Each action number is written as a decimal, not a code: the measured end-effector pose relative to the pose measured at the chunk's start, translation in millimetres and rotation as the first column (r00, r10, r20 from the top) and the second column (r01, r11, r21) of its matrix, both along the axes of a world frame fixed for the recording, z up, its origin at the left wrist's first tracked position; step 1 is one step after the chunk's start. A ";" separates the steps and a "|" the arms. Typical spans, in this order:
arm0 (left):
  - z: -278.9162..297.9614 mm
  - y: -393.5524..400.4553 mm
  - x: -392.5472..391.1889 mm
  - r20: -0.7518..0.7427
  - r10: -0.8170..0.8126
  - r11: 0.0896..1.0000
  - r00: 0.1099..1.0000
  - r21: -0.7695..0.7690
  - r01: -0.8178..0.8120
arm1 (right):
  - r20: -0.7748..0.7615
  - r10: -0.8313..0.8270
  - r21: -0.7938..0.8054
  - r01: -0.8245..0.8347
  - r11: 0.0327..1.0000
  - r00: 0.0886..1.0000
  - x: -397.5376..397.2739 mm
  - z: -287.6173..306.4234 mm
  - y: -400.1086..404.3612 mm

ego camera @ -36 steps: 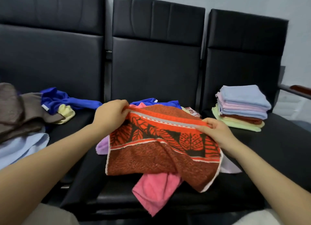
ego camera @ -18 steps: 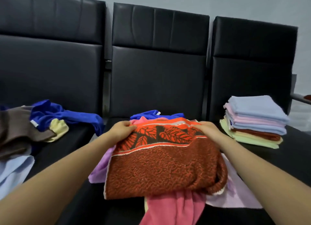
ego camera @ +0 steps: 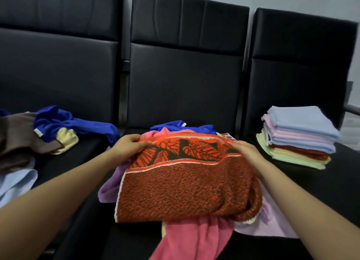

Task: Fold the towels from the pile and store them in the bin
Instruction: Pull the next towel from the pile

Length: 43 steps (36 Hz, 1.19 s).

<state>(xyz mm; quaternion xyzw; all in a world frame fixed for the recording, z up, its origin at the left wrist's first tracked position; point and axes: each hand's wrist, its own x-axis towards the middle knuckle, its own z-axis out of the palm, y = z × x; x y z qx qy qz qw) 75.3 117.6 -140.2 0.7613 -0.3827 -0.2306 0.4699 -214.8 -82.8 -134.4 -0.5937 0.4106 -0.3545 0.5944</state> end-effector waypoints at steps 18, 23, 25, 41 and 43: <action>12.5 15.2 -14.0 -0.075 0.143 0.989 0.987 -0.012 -0.145 | 0.262 -0.148 0.012 0.150 0.989 0.954 -6.8 20.2 20.0; 48.7 31.9 -34.6 -0.176 0.198 0.914 0.964 -0.321 -0.247 | 0.301 -0.215 -0.093 0.253 0.963 0.929 -20.3 53.0 42.8; 70.5 43.0 -41.4 -0.206 0.217 0.871 0.954 -0.400 -0.285 | 0.289 -0.223 -0.186 0.284 0.941 0.931 -26.7 71.2 53.6; 263.2 108.5 -72.7 -0.327 0.050 0.678 0.944 -0.683 -0.272 | 0.421 0.122 -0.147 -0.065 0.987 0.899 -60.2 258.3 121.3; 269.1 112.9 -72.4 -0.345 -0.042 0.712 0.938 -0.669 -0.214 | 0.405 0.168 -0.107 -0.136 0.985 0.899 -65.7 263.1 124.9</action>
